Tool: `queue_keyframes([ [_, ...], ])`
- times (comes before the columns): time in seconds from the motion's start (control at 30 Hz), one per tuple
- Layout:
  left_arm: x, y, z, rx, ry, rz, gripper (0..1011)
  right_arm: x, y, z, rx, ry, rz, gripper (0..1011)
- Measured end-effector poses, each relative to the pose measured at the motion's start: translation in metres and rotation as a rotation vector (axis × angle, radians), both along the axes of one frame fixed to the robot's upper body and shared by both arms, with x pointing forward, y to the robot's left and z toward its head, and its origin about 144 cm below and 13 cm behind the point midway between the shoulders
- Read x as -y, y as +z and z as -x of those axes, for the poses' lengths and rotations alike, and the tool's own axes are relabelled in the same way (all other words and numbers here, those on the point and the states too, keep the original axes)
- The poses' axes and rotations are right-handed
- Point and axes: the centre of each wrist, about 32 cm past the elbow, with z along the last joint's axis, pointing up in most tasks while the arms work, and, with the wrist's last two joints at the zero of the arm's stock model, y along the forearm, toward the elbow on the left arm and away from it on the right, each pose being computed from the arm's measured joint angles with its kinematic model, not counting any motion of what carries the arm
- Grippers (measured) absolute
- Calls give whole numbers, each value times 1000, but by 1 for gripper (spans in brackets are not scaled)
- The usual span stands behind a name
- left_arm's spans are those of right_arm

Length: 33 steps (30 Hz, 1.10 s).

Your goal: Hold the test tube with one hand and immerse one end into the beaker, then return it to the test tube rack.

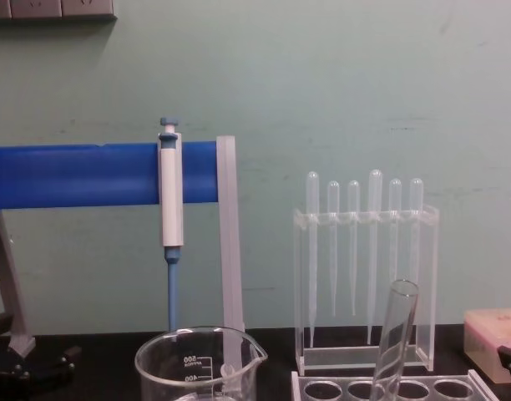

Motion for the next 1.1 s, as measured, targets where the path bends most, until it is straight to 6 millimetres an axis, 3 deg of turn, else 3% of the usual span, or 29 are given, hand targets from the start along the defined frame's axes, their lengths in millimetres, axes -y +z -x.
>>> queue_keyframes([
  [0.5,0,0,0,0,0,0,1000,1,1,0,2,-1,-1,1002],
  [1.1,0,0,0,0,0,0,1000,23,38,19,36,128,-92,1000],
])
